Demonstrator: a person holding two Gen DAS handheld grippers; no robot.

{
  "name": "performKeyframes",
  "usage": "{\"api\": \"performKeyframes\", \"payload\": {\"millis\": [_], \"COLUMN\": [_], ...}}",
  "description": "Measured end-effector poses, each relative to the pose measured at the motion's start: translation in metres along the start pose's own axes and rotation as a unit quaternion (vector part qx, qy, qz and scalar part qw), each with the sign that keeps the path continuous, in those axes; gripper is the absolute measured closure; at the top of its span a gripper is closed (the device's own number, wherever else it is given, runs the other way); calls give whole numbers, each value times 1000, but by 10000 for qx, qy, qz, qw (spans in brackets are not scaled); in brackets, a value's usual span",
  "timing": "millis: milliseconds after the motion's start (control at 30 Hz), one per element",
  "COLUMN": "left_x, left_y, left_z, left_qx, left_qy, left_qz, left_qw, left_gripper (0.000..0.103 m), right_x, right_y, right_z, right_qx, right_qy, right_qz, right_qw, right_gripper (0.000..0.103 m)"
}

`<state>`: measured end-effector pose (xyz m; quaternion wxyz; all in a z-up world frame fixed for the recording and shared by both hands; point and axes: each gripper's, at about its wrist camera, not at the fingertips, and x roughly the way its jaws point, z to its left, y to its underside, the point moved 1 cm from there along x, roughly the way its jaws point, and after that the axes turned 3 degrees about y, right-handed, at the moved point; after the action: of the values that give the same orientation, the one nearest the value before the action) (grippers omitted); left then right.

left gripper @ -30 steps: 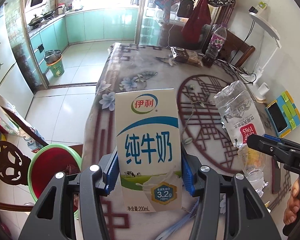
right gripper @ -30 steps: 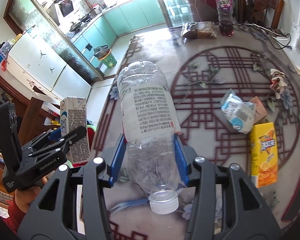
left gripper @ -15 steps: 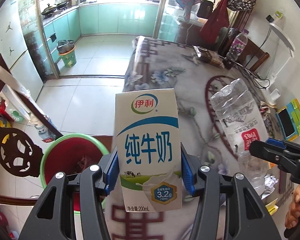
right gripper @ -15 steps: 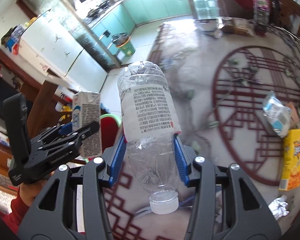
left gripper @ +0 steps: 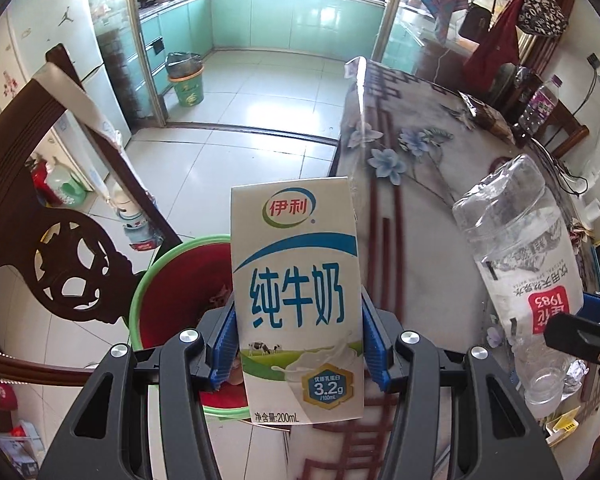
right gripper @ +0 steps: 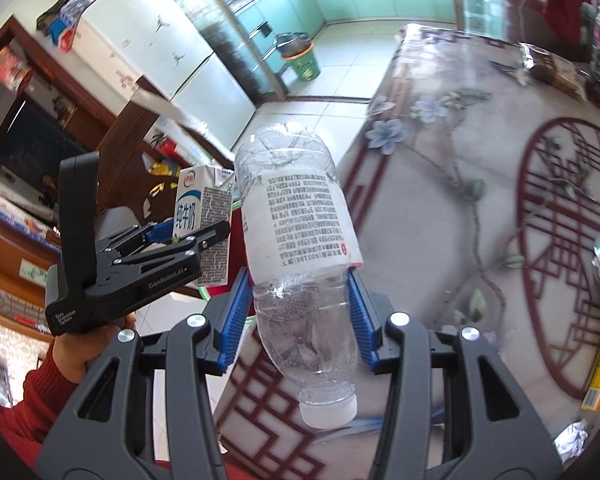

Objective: Collect trash
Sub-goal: 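Lift and carry the milk carton and plastic bottle with both tools toward the bin, then open both tools over the bin to drop the carton and bottle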

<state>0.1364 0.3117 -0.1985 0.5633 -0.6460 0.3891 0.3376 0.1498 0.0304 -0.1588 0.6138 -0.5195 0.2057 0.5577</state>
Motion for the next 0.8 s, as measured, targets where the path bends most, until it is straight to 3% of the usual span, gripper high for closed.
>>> {"api": "performKeyframes", "payload": {"millis": [800], "left_x": [20], "left_y": [-7], "left_z": [46], "left_qx": [-317], "left_qy": [-298], "left_qz": [146], "left_qw": [9989], "left_gripper": [53], "right_x": [56], "right_y": [-29], "right_z": [56], "right_qx": [-655], "right_qy": [-344], "right_qz": [441], "right_qw": [9963], "right_gripper": [57]}}
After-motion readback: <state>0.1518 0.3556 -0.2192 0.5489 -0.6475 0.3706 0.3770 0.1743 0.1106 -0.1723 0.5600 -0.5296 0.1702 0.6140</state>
